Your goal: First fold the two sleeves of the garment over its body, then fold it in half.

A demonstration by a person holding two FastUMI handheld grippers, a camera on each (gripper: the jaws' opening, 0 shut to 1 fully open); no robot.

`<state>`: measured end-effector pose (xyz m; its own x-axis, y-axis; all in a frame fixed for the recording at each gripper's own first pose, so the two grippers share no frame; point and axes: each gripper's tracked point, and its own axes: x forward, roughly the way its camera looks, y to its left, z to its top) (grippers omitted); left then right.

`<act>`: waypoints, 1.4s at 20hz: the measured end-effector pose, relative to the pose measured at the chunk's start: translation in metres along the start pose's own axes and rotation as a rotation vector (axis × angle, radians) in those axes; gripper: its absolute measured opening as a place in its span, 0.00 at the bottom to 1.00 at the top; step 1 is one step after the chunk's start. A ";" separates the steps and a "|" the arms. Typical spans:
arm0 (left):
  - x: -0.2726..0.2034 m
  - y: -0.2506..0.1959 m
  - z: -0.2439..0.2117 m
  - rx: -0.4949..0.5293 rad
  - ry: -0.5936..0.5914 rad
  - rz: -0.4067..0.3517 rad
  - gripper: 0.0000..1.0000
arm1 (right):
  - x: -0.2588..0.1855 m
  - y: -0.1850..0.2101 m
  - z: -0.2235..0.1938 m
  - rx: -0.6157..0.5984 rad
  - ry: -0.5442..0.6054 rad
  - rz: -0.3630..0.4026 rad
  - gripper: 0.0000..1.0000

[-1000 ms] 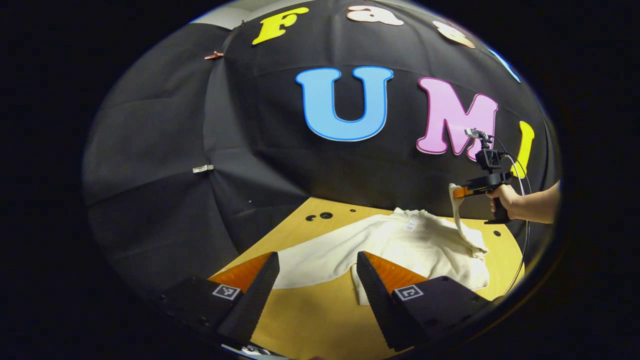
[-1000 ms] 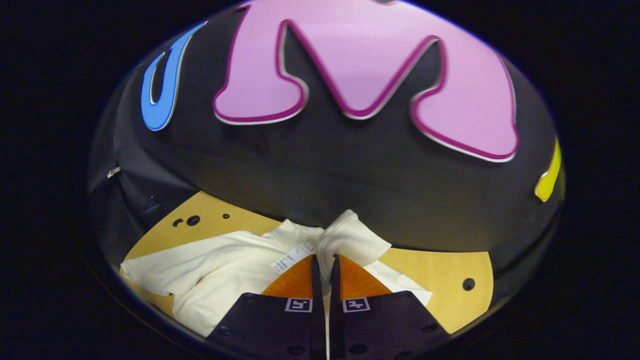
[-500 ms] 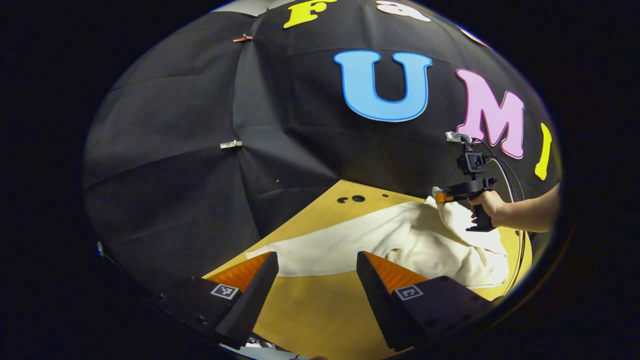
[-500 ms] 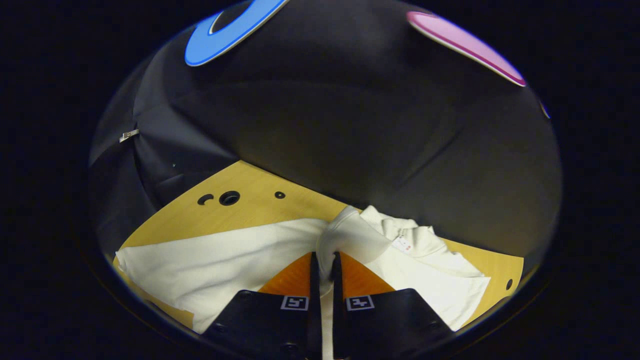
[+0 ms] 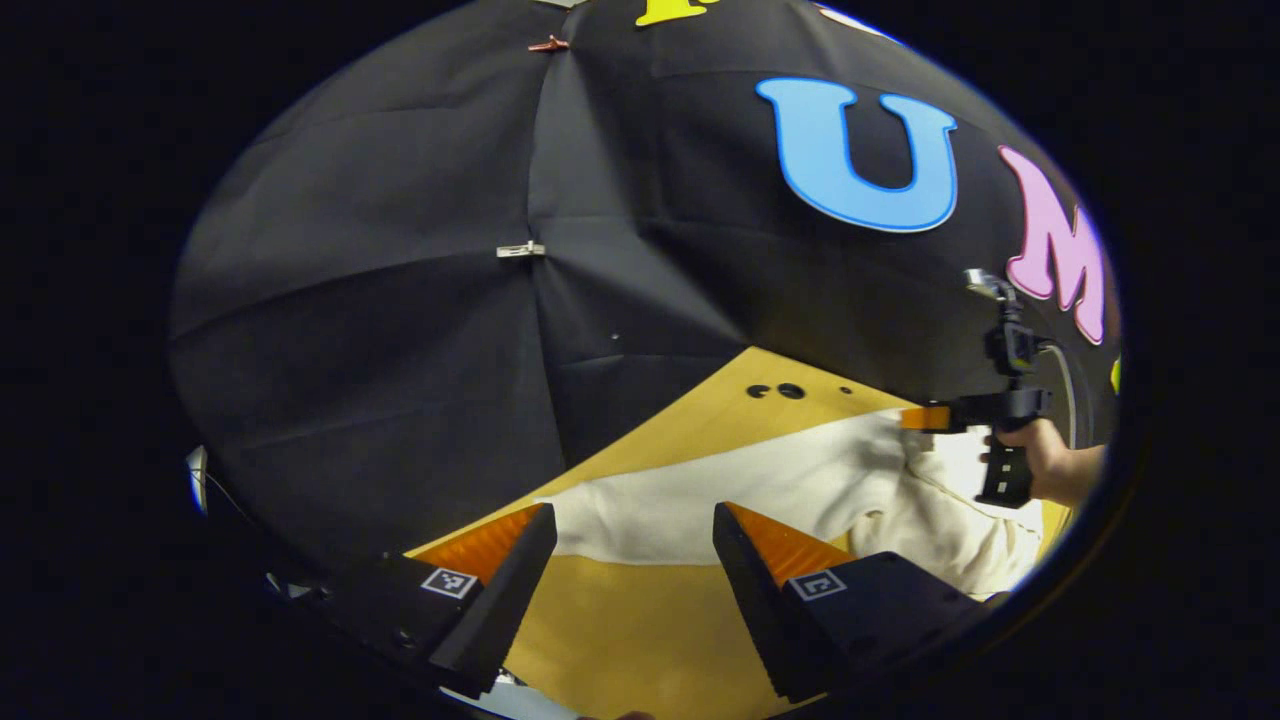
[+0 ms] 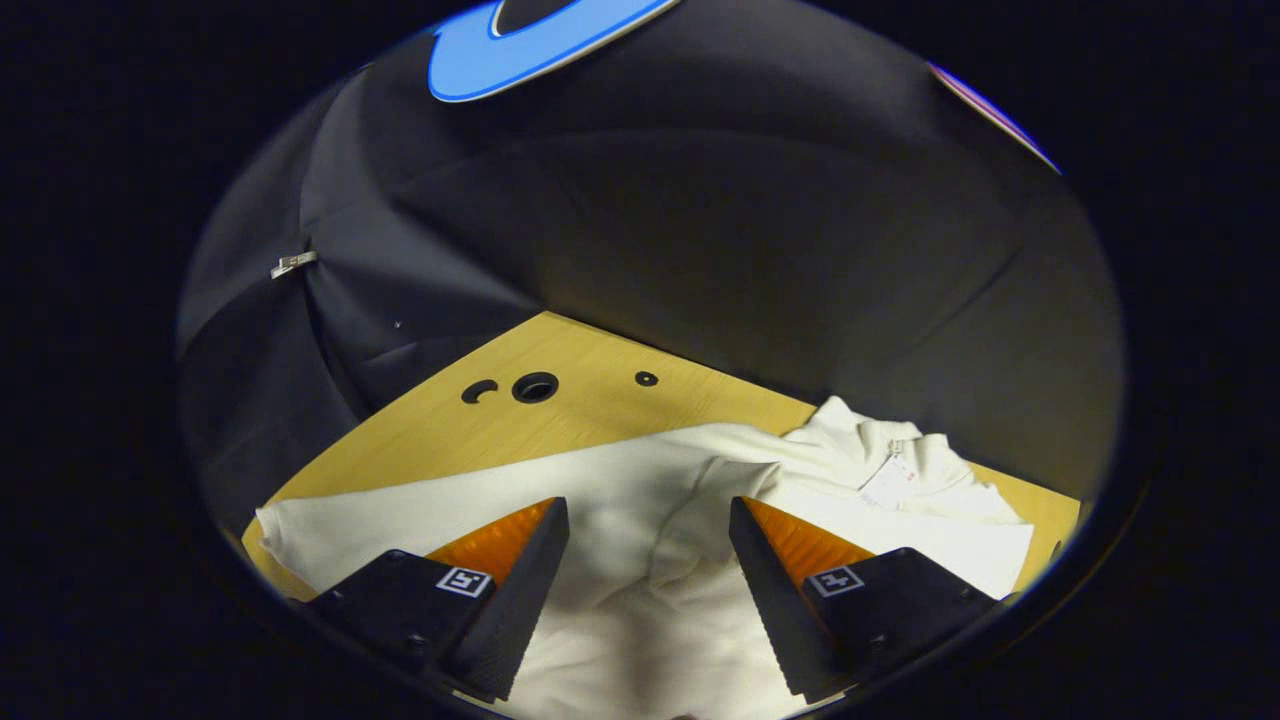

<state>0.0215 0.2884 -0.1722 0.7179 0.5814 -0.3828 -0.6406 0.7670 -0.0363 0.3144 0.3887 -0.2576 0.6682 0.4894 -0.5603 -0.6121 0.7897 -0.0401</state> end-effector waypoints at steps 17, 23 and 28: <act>0.137 0.033 -0.078 -0.058 0.265 0.186 0.94 | -0.186 -0.206 -0.054 0.179 -0.072 -0.335 0.98; 0.148 0.010 -0.074 -0.006 0.233 0.141 0.61 | -0.224 -0.244 -0.083 0.186 -0.069 -0.389 0.98; 0.150 0.004 -0.069 0.040 0.200 0.183 0.20 | -0.246 -0.290 -0.103 0.264 -0.062 -0.440 0.98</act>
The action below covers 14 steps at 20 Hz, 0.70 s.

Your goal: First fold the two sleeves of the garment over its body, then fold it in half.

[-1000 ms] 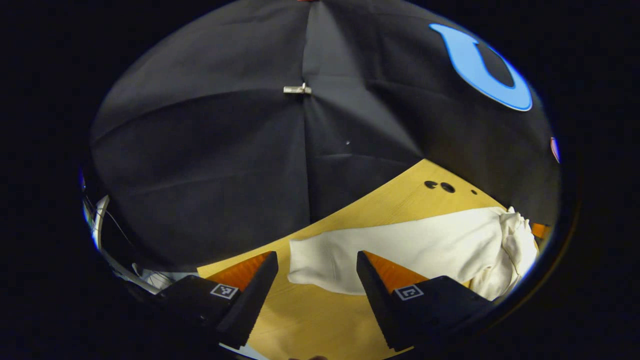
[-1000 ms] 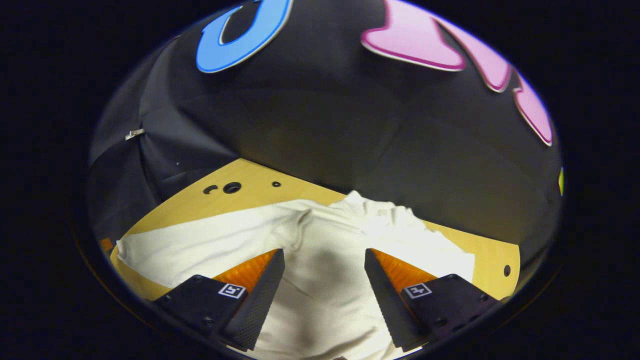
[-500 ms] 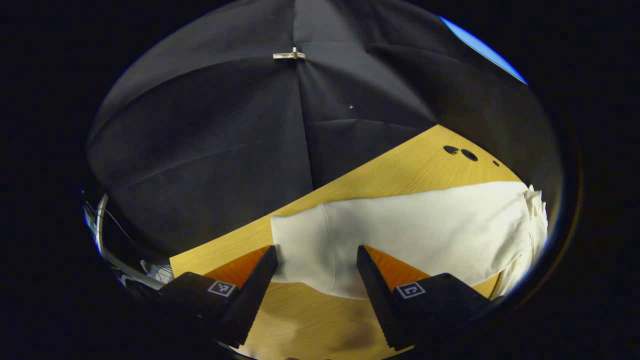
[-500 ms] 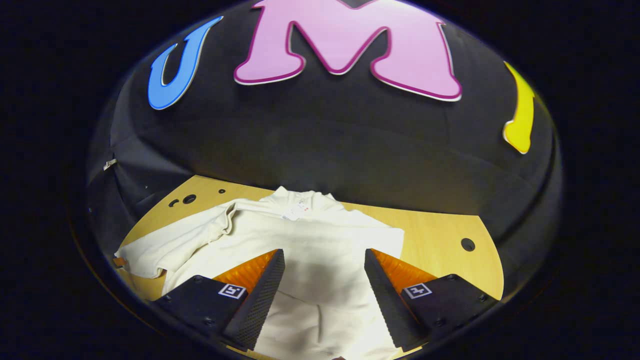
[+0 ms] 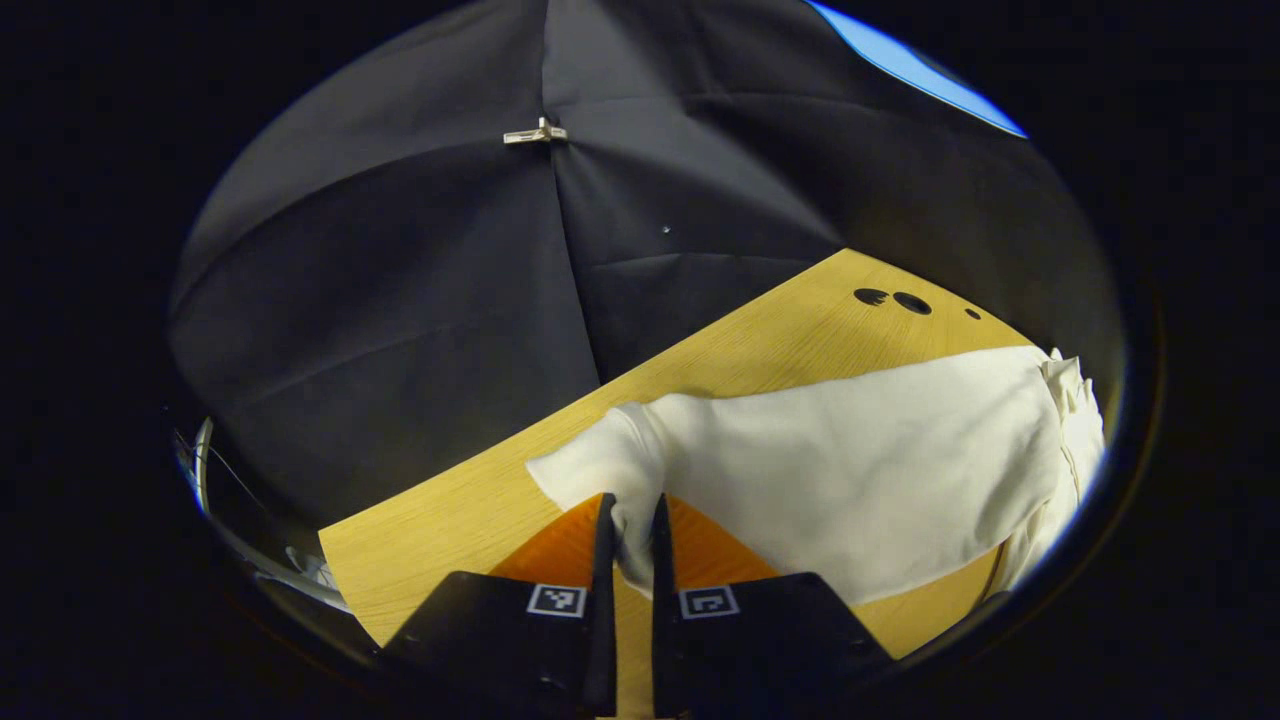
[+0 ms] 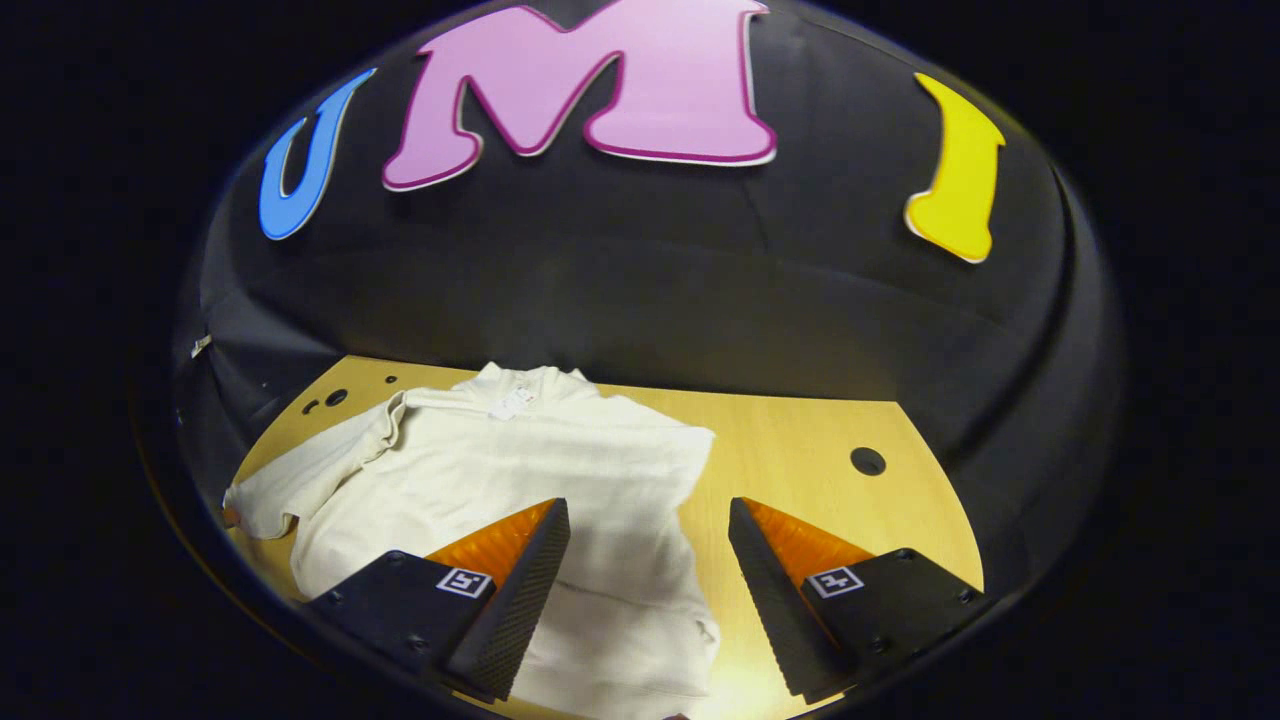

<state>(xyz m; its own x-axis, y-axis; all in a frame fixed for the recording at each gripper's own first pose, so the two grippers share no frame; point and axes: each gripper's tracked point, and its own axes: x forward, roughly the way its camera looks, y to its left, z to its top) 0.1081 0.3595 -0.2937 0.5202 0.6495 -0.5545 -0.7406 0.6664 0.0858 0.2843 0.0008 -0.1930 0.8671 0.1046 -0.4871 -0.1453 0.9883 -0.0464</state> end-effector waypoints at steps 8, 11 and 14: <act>-0.012 -0.037 0.037 -0.053 -0.063 -0.037 0.06 | -0.006 -0.087 -0.011 0.046 -0.003 -0.101 0.98; -0.024 -0.081 0.077 -0.074 -0.114 -0.104 0.06 | -0.009 -0.109 -0.018 0.045 0.003 -0.119 0.98; -0.045 -0.141 0.118 -0.051 -0.177 -0.193 0.06 | -0.015 -0.126 -0.023 0.027 -0.008 -0.131 0.98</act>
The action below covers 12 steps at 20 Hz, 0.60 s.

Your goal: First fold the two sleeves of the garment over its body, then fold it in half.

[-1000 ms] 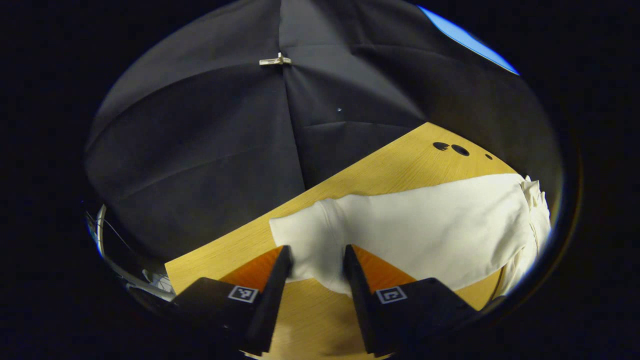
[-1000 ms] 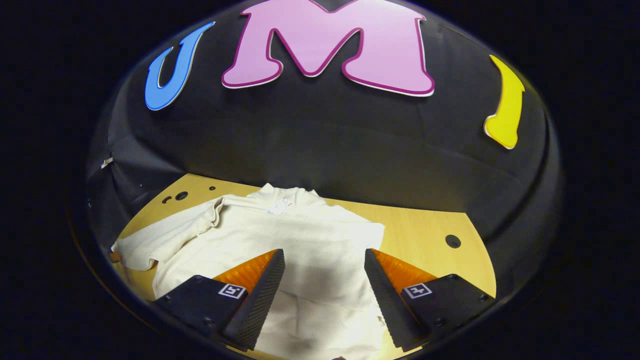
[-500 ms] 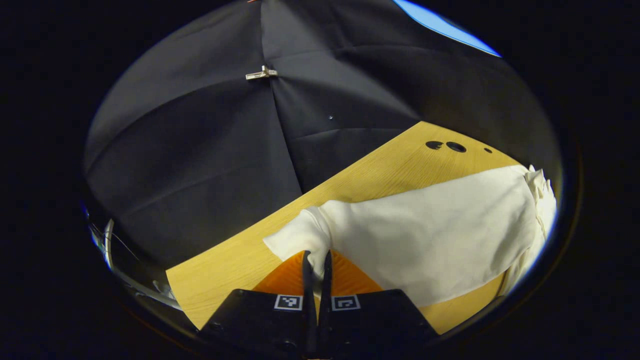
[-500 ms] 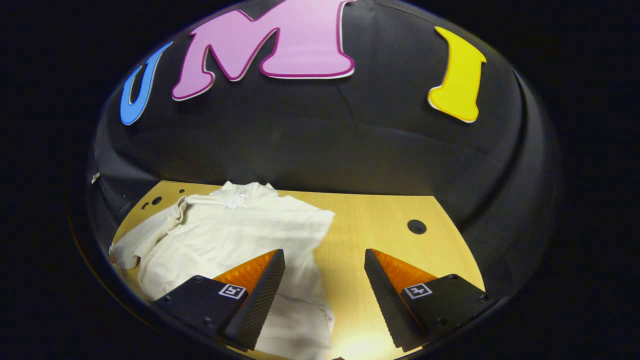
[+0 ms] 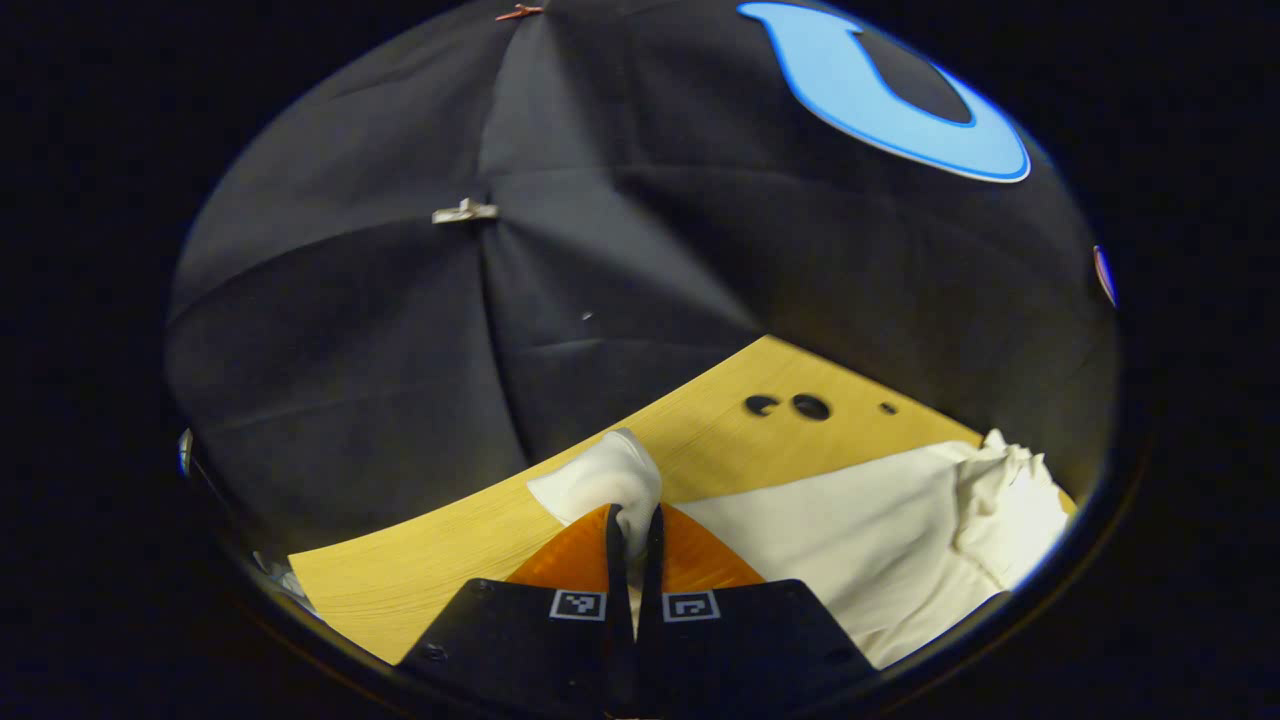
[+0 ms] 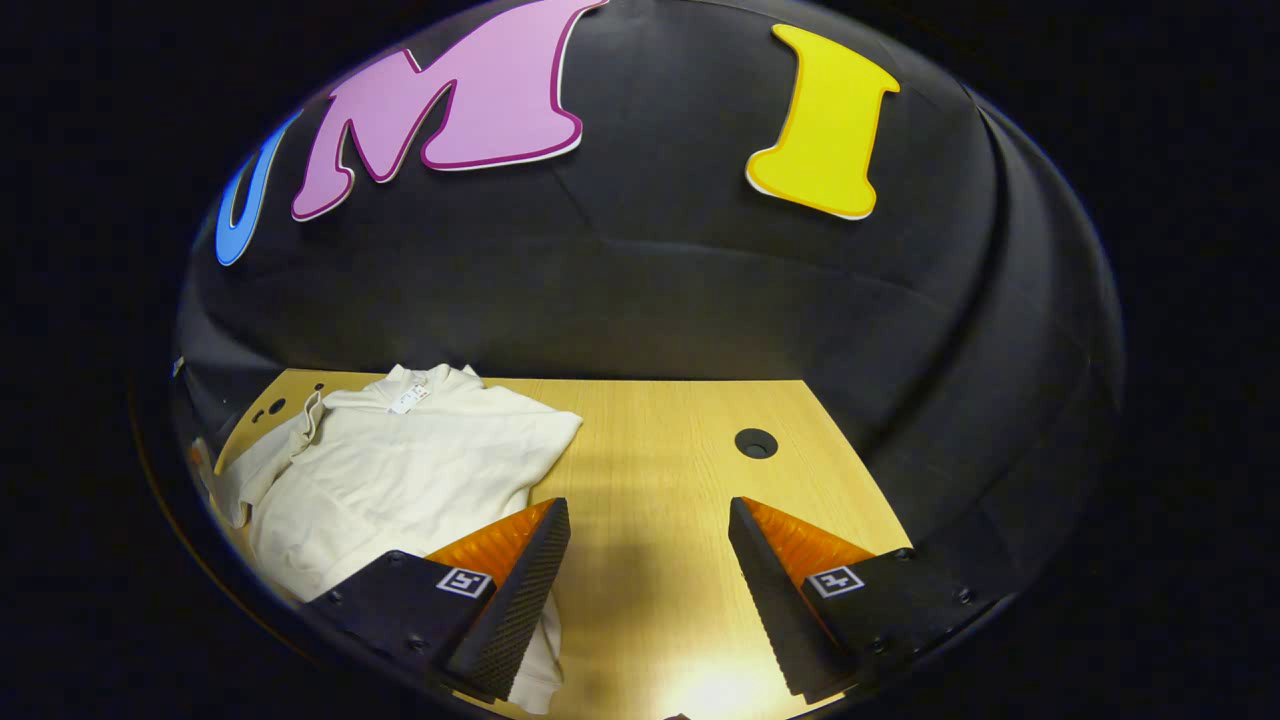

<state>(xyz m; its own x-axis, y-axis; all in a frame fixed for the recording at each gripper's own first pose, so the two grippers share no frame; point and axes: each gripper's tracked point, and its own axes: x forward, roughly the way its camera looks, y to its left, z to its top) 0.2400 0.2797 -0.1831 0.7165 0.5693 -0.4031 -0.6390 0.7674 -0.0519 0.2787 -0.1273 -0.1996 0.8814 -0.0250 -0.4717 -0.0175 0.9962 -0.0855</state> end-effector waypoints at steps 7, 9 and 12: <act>-0.024 -0.186 0.034 0.075 -0.047 -0.309 0.06 | -0.013 -0.029 -0.015 -0.048 -0.016 -0.020 0.98; -0.035 -0.229 0.029 0.137 -0.055 -0.378 0.06 | -0.014 -0.034 -0.026 -0.027 0.003 -0.032 0.98; -0.053 -0.293 0.018 0.180 -0.050 -0.490 0.06 | -0.018 -0.044 -0.038 0.002 0.013 -0.051 0.98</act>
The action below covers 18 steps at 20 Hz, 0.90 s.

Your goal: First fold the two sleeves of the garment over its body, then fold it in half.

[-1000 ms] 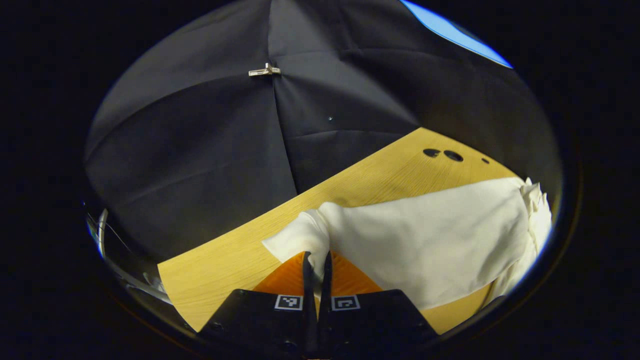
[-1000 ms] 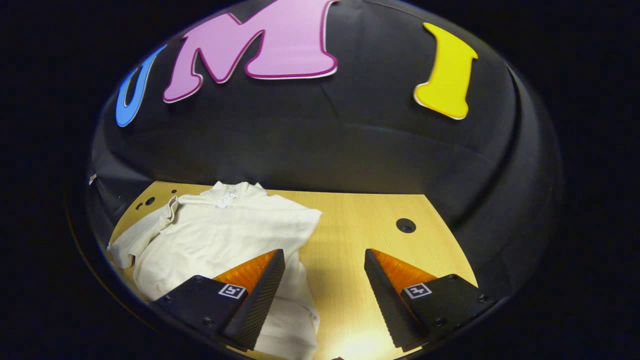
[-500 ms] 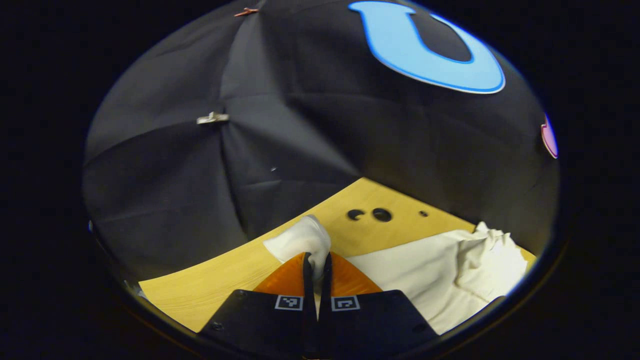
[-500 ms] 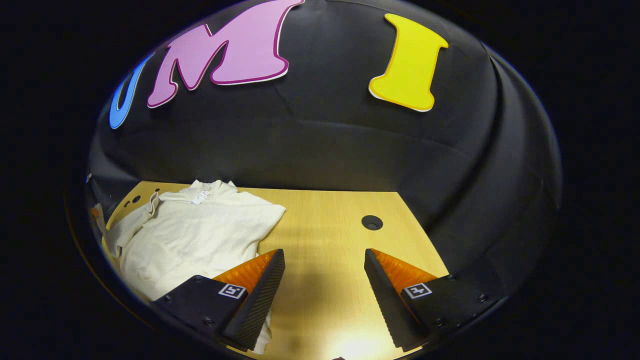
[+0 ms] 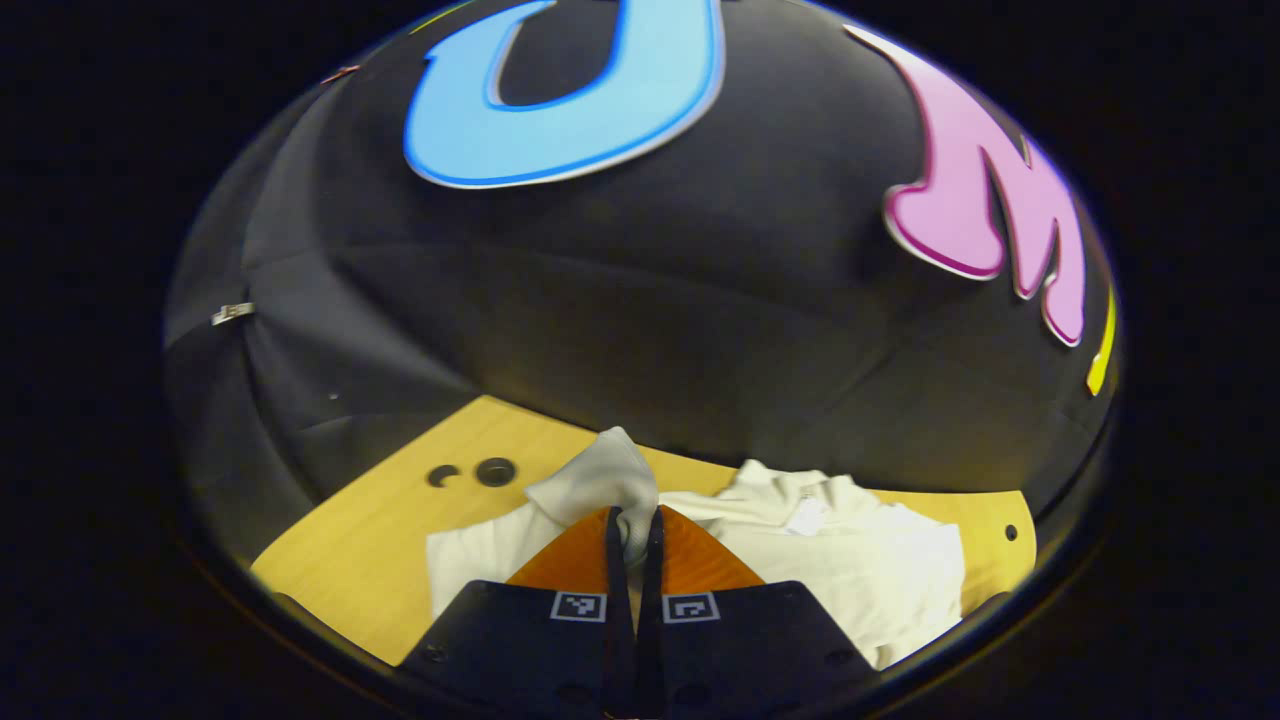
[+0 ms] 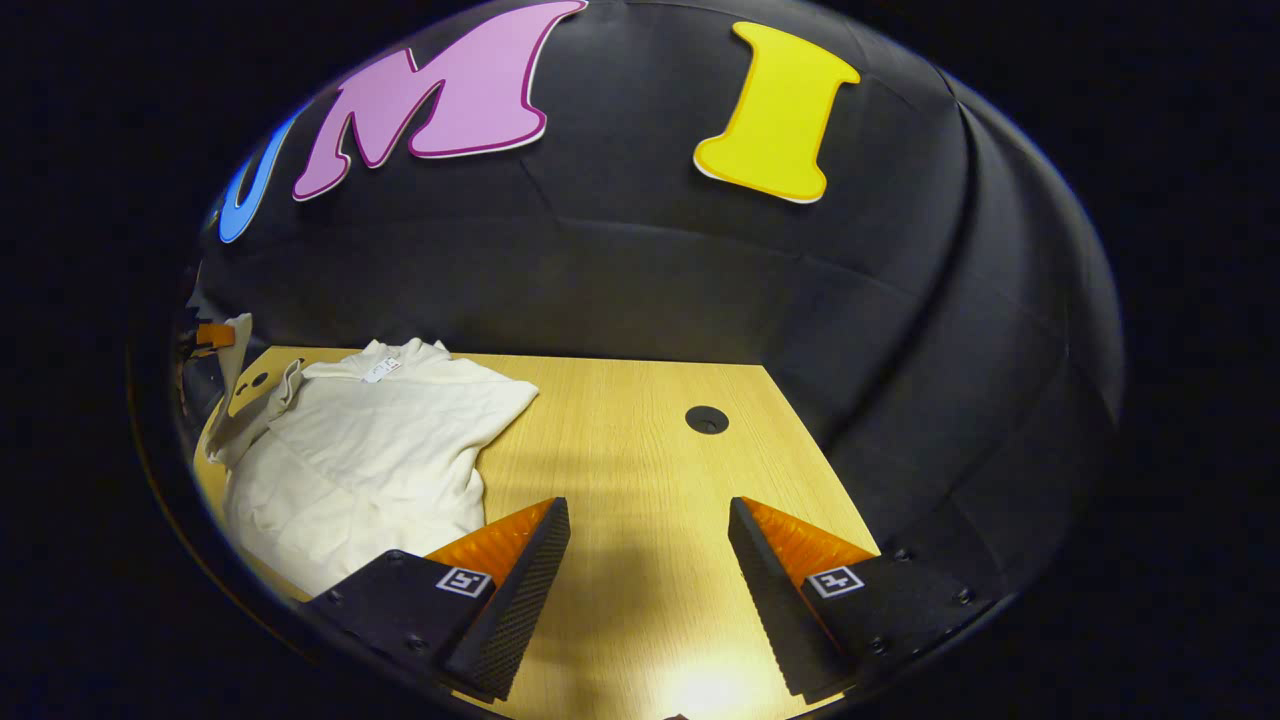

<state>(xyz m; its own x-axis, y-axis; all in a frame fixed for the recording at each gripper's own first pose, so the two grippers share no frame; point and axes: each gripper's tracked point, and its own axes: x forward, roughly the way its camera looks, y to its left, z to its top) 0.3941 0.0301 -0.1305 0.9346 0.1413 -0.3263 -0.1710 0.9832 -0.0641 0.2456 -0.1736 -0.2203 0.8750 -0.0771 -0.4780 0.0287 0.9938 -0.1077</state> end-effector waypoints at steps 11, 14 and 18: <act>-0.004 -0.236 -0.044 0.054 0.087 -0.434 0.06 | -0.016 -0.021 -0.024 0.063 0.027 -0.021 0.98; 0.002 -0.264 -0.064 0.040 0.131 -0.472 0.06 | -0.020 -0.017 -0.027 0.064 0.031 -0.012 0.98; -0.008 -0.279 -0.086 -0.011 0.210 -0.529 0.19 | -0.025 -0.004 -0.027 0.054 0.026 0.011 0.98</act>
<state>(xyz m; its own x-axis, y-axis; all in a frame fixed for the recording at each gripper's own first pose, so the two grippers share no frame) 0.4079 -0.2556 -0.1911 0.8118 -0.3972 -0.4280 0.2993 0.9124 -0.2791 0.2105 -0.1776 -0.2309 0.8627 -0.0676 -0.5012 0.0461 0.9974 -0.0552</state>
